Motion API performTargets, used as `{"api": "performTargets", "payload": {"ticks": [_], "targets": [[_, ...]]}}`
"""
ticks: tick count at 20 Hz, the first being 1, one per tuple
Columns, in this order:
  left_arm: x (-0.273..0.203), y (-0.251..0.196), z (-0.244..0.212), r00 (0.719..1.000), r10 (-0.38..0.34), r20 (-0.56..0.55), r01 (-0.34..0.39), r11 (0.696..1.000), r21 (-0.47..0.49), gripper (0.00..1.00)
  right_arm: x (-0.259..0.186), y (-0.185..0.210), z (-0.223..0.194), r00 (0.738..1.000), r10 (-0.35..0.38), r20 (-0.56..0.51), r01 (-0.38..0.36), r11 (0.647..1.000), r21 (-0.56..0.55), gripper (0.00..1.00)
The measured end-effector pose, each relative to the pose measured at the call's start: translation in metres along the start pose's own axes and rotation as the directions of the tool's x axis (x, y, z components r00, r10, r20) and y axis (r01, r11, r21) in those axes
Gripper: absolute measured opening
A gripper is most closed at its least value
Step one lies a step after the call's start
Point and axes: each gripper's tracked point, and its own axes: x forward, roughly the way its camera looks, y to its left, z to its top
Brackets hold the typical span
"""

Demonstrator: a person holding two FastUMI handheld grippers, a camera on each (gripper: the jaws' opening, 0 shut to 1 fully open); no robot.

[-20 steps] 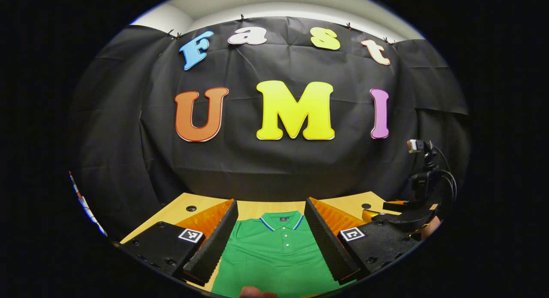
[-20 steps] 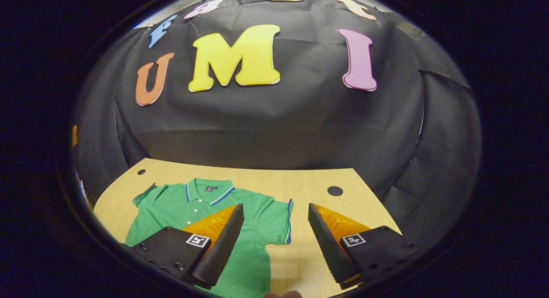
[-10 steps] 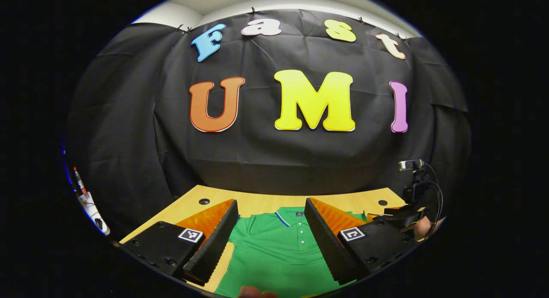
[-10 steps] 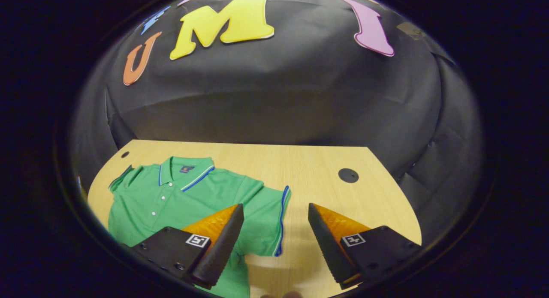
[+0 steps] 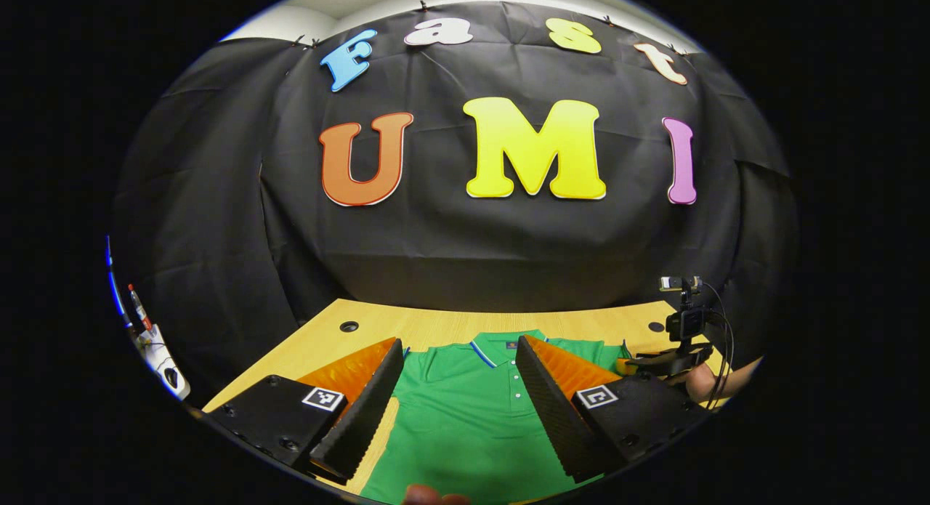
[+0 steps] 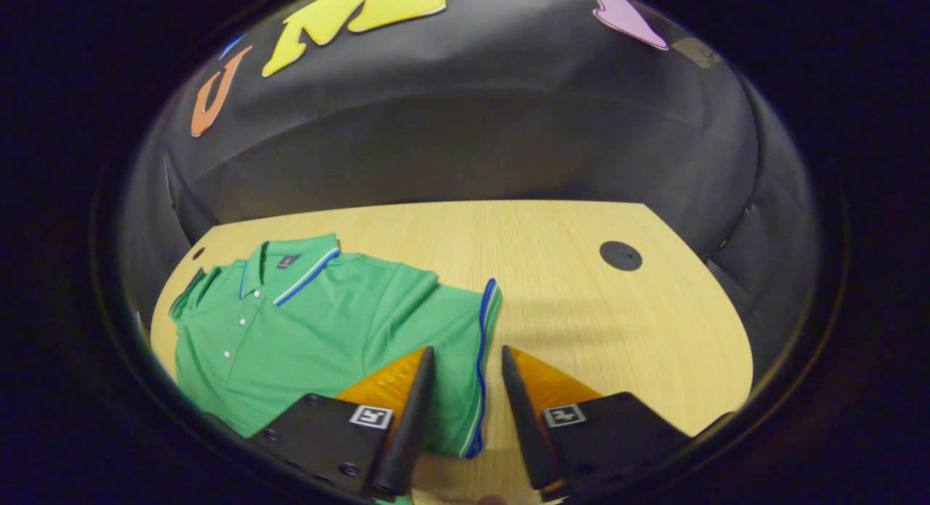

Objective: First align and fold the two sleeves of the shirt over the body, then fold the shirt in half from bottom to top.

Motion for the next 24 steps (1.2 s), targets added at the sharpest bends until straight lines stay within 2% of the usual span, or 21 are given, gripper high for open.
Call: {"api": "performTargets", "payload": {"ticks": [1,3,5,11,12,17,20,24], "targets": [[0.000,0.000,-0.001,1.000,0.002,-0.001,-0.002,1.000,-0.001,1.00,0.001,-0.002,0.002,1.000,-0.010,0.010,0.010,1.000,-0.002,0.54],[0.000,-0.003,-0.002,1.000,-0.001,-0.006,0.001,1.000,-0.005,1.00,0.000,-0.002,0.002,1.000,-0.010,0.001,0.010,1.000,0.001,0.22],[-0.001,-0.007,-0.002,1.000,-0.006,-0.008,0.006,1.000,-0.007,1.00,0.001,-0.003,0.001,1.000,-0.009,-0.007,0.008,1.000,-0.013,0.24],[-0.006,-0.002,-0.001,1.000,0.003,-0.005,-0.003,1.000,0.003,1.00,0.004,-0.002,-0.001,1.000,-0.014,-0.024,0.013,1.000,-0.021,0.24],[-0.008,0.000,0.000,1.000,0.006,-0.005,-0.006,1.000,0.005,1.00,0.000,-0.002,0.003,1.000,-0.016,-0.024,0.016,1.000,-0.015,0.03],[-0.012,0.010,0.002,1.000,0.028,0.002,-0.028,1.000,0.007,1.00,-0.004,-0.002,0.007,1.000,-0.010,-0.023,0.010,1.000,0.004,0.03],[-0.015,0.018,0.000,0.999,0.042,0.005,-0.042,0.999,-0.004,1.00,-0.017,-0.001,0.025,1.000,-0.003,0.028,0.002,0.999,0.038,0.03],[-0.019,0.030,-0.002,0.998,0.058,0.001,-0.058,0.998,-0.019,1.00,-0.040,0.019,0.048,0.997,0.028,0.070,-0.030,0.999,0.028,0.03]]}}
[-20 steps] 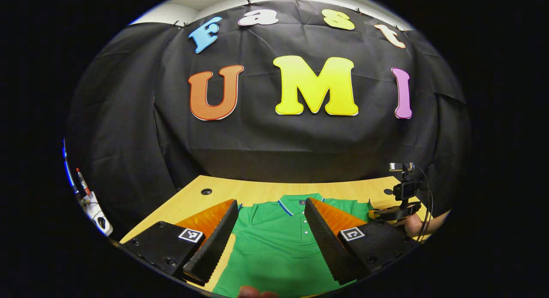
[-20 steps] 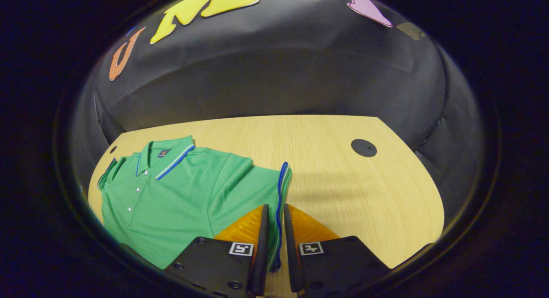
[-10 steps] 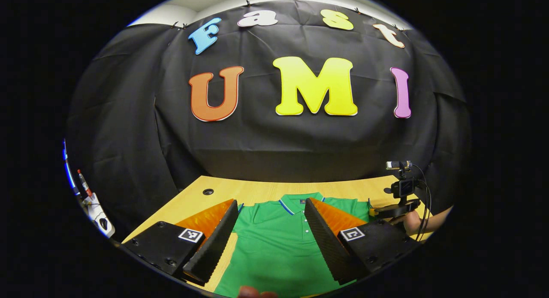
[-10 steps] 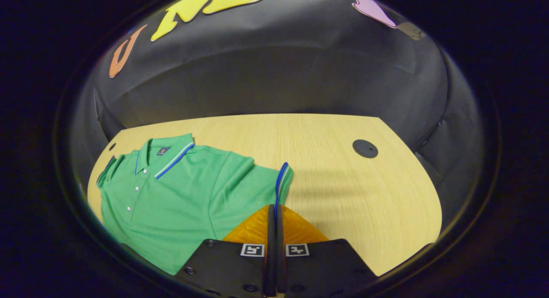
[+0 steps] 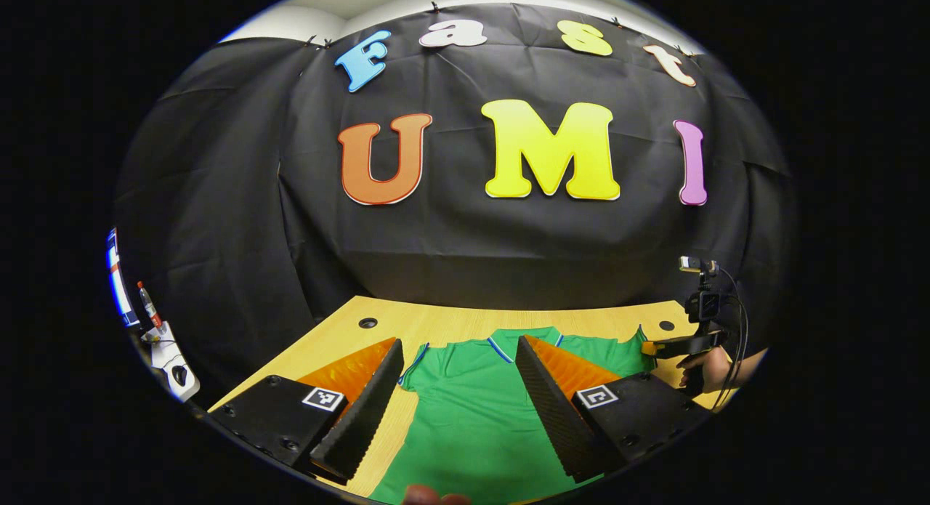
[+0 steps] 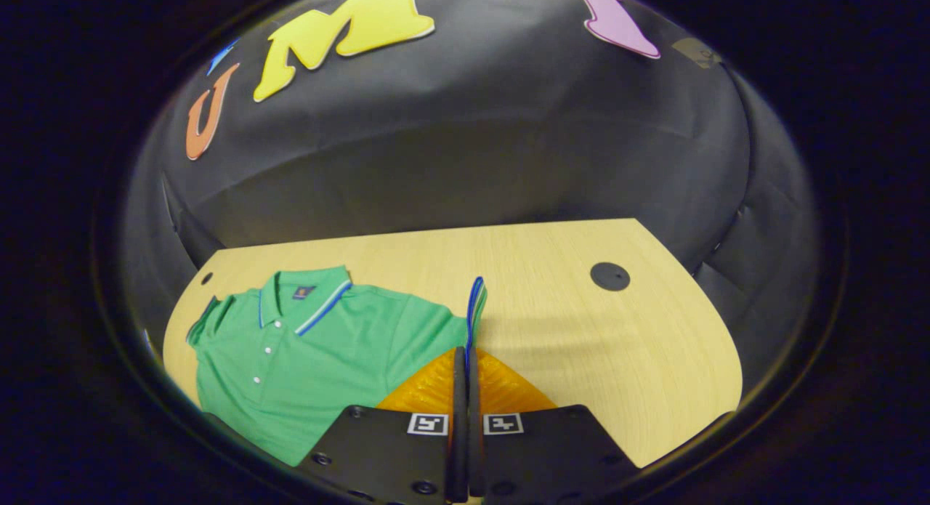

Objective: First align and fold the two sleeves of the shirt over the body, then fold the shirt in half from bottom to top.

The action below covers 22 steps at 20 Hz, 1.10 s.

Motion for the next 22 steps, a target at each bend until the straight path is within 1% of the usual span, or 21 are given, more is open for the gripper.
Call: {"api": "performTargets", "payload": {"ticks": [5,7,9,12,15,17,18,19,21,22], "targets": [[-0.005,0.038,-0.002,0.998,0.062,-0.001,-0.062,0.998,-0.005,1.00,-0.009,0.065,0.010,0.997,0.075,0.014,-0.073,0.993,-0.091,0.03],[-0.008,0.054,-0.004,0.997,0.079,-0.005,-0.079,0.997,-0.011,1.00,-0.005,0.091,0.002,0.995,0.102,-0.008,-0.103,0.988,-0.113,0.03],[-0.012,0.075,-0.005,0.994,0.109,-0.008,-0.109,0.994,-0.012,1.00,0.003,0.110,-0.010,0.993,0.114,-0.037,-0.118,0.985,-0.125,0.03],[-0.019,0.105,-0.009,0.987,0.160,-0.016,-0.160,0.987,-0.019,1.00,0.019,0.126,-0.031,0.991,0.105,-0.087,-0.118,0.981,-0.156,0.02],[-0.025,0.127,-0.016,0.980,0.197,-0.031,-0.198,0.980,-0.034,1.00,0.029,0.136,-0.048,0.987,0.092,-0.129,-0.113,0.979,-0.168,0.04],[-0.026,0.135,-0.021,0.978,0.201,-0.049,-0.204,0.977,-0.057,1.00,0.029,0.141,-0.054,0.985,0.090,-0.148,-0.115,0.979,-0.171,0.06],[-0.026,0.136,-0.023,0.978,0.200,-0.055,-0.203,0.977,-0.069,1.00,0.026,0.143,-0.053,0.984,0.094,-0.149,-0.118,0.979,-0.167,0.04],[-0.025,0.138,-0.024,0.979,0.198,-0.055,-0.202,0.976,-0.076,1.00,0.022,0.147,-0.052,0.983,0.110,-0.146,-0.133,0.979,-0.155,0.08],[-0.020,0.141,-0.025,0.981,0.187,-0.056,-0.191,0.978,-0.080,1.00,0.013,0.149,-0.046,0.984,0.122,-0.128,-0.140,0.979,-0.147,0.31],[-0.017,0.138,-0.027,0.984,0.167,-0.059,-0.172,0.982,-0.084,1.00,0.006,0.150,-0.041,0.986,0.127,-0.111,-0.143,0.978,-0.152,0.43]]}}
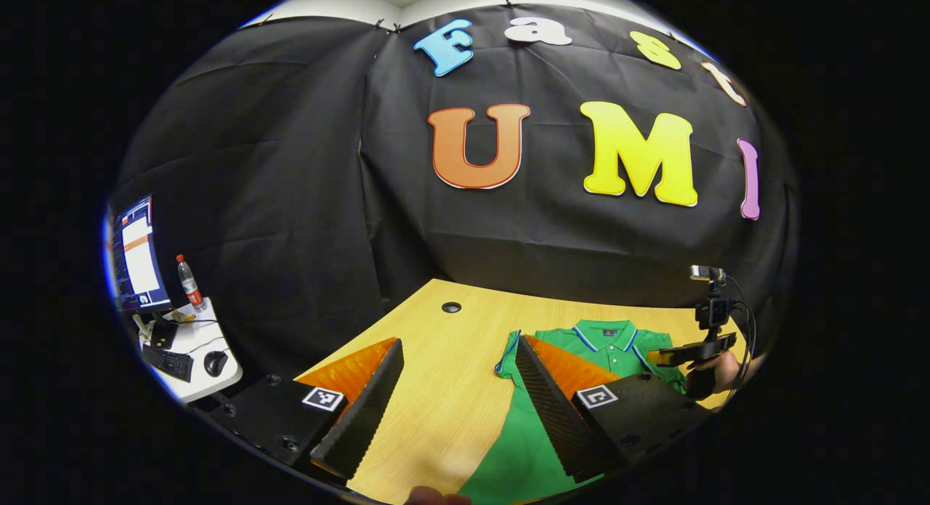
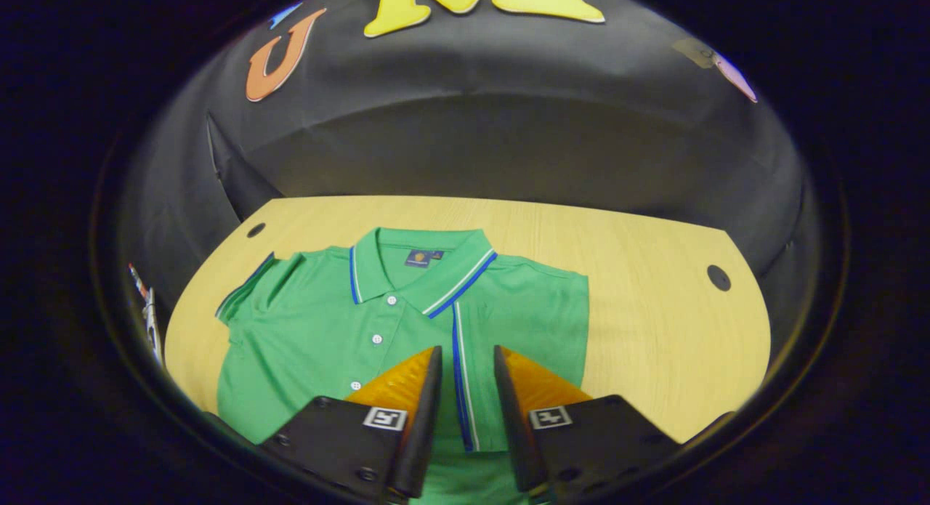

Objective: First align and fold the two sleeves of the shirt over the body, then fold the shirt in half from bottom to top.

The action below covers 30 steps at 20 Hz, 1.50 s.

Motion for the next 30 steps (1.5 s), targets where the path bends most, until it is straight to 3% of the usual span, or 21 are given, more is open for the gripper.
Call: {"api": "performTargets", "payload": {"ticks": [1,2,3,4,5,6,11,15,19,21,25,28,29,30], "targets": [[0.004,-0.005,0.001,0.999,-0.032,-0.004,0.032,0.999,-0.006,1.00,-0.006,0.001,0.003,1.000,0.001,0.015,-0.001,1.000,-0.005,0.55],[0.009,-0.011,0.000,0.998,-0.063,-0.007,0.063,0.998,-0.012,1.00,-0.015,0.000,0.008,1.000,0.003,0.030,-0.002,1.000,-0.009,0.76],[0.016,-0.016,0.000,0.995,-0.097,-0.012,0.097,0.995,-0.017,1.00,-0.025,0.002,0.012,0.999,0.010,0.042,-0.009,1.000,-0.012,0.73],[0.023,-0.020,-0.002,0.991,-0.131,-0.015,0.131,0.991,-0.022,1.00,-0.036,0.005,0.016,0.998,0.022,0.054,-0.021,1.000,-0.022,0.82],[0.031,-0.025,-0.004,0.986,-0.163,-0.021,0.162,0.986,-0.023,1.00,-0.049,0.006,0.018,0.997,0.031,0.065,-0.028,0.999,-0.043,0.82],[0.040,-0.030,-0.006,0.979,-0.200,-0.027,0.200,0.980,-0.019,1.00,-0.062,0.007,0.022,0.996,0.041,0.078,-0.036,0.997,-0.061,0.89],[0.105,-0.054,-0.027,0.938,-0.334,-0.088,0.337,0.941,0.023,1.00,-0.147,0.013,0.028,0.988,0.062,0.145,-0.051,0.996,-0.076,0.87],[0.160,-0.071,-0.070,0.909,-0.375,-0.182,0.388,0.921,0.039,1.00,-0.204,0.015,0.029,0.983,0.057,0.177,-0.047,0.997,-0.059,0.93],[0.203,-0.080,-0.110,0.884,-0.382,-0.269,0.410,0.910,0.057,1.00,-0.237,0.010,0.034,0.981,0.030,0.193,-0.026,0.999,-0.025,0.93],[0.224,-0.080,-0.130,0.886,-0.354,-0.299,0.397,0.912,0.099,1.00,-0.248,0.009,0.036,0.979,0.020,0.202,-0.020,1.000,-0.004,0.91],[0.251,-0.076,-0.153,0.886,-0.309,-0.345,0.382,0.909,0.166,1.00,-0.257,0.001,0.017,0.988,0.003,0.157,-0.006,1.000,0.017,0.94],[0.259,-0.080,-0.162,0.881,-0.315,-0.354,0.389,0.907,0.161,1.00,-0.258,-0.003,-0.008,0.994,-0.012,0.107,0.007,0.999,0.045,0.94],[0.260,-0.080,-0.163,0.882,-0.310,-0.354,0.384,0.909,0.160,0.93,-0.256,-0.004,-0.017,0.996,-0.013,0.089,0.009,0.999,0.053,0.91],[0.261,-0.077,-0.166,0.884,-0.304,-0.356,0.378,0.912,0.160,0.79,-0.253,-0.006,-0.024,0.997,-0.015,0.070,0.011,0.998,0.060,0.94]]}}
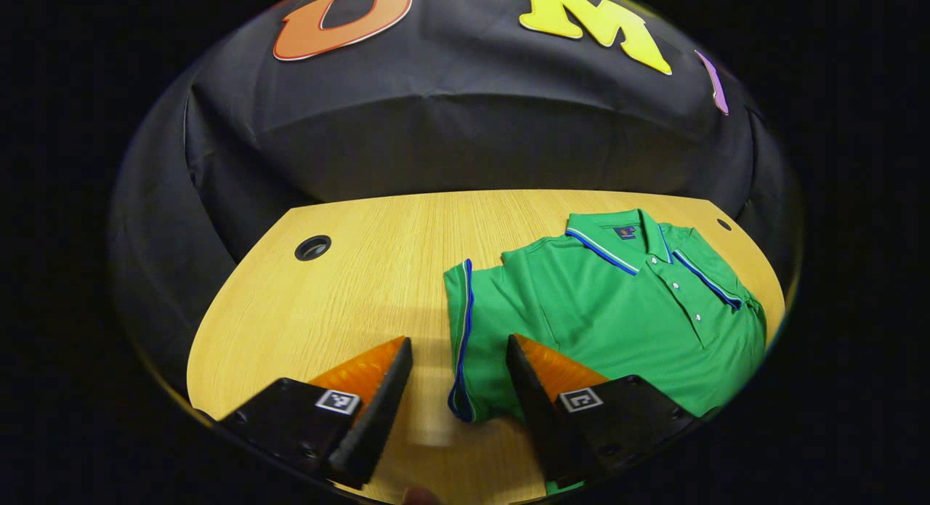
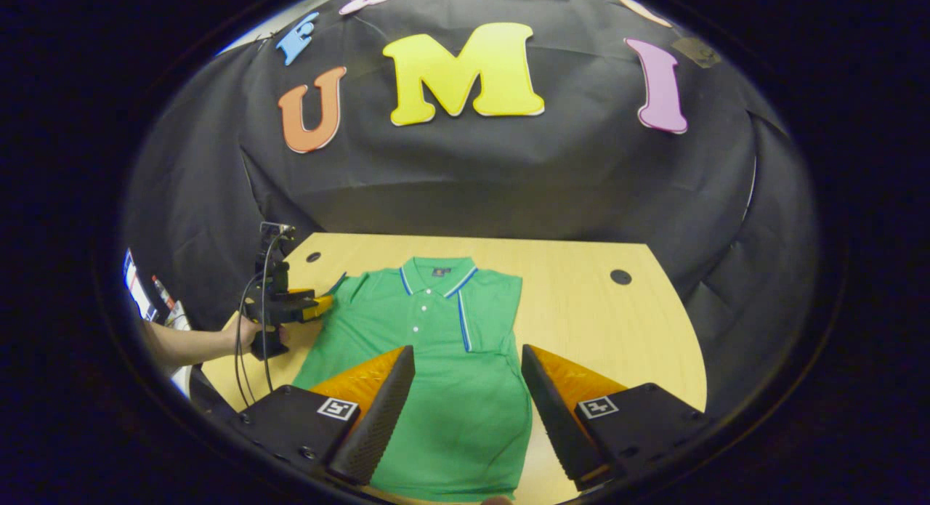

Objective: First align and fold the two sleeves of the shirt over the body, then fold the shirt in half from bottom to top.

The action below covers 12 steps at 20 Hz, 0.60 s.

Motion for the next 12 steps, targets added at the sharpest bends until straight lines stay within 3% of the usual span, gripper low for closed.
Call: {"api": "performTargets", "payload": {"ticks": [1,2,4,6,7,12], "targets": [[0.001,0.001,-0.001,1.000,0.002,-0.005,-0.002,1.000,-0.003,0.72,0.001,0.000,-0.005,1.000,-0.001,-0.013,0.001,1.000,0.005,0.94],[0.003,0.000,-0.006,1.000,0.004,-0.017,-0.004,1.000,-0.004,0.57,0.002,-0.001,-0.008,1.000,-0.003,-0.020,0.003,1.000,0.007,0.92],[0.004,0.000,-0.005,1.000,0.003,-0.024,-0.003,1.000,0.000,0.37,0.002,-0.003,-0.008,1.000,-0.008,-0.017,0.008,1.000,0.001,0.91],[0.005,0.002,-0.005,0.999,0.020,-0.037,-0.020,1.000,0.013,0.00,0.004,-0.005,-0.009,1.000,-0.013,-0.017,0.013,1.000,-0.011,0.91],[0.006,0.000,-0.003,0.999,0.016,-0.039,-0.016,1.000,0.005,0.05,0.004,-0.005,-0.008,1.000,-0.015,-0.013,0.015,1.000,-0.016,0.91],[-0.011,-0.010,0.029,0.999,-0.026,0.030,0.028,0.998,-0.055,0.04,-0.001,-0.009,0.001,0.999,-0.020,0.031,0.020,1.000,0.000,0.92]]}}
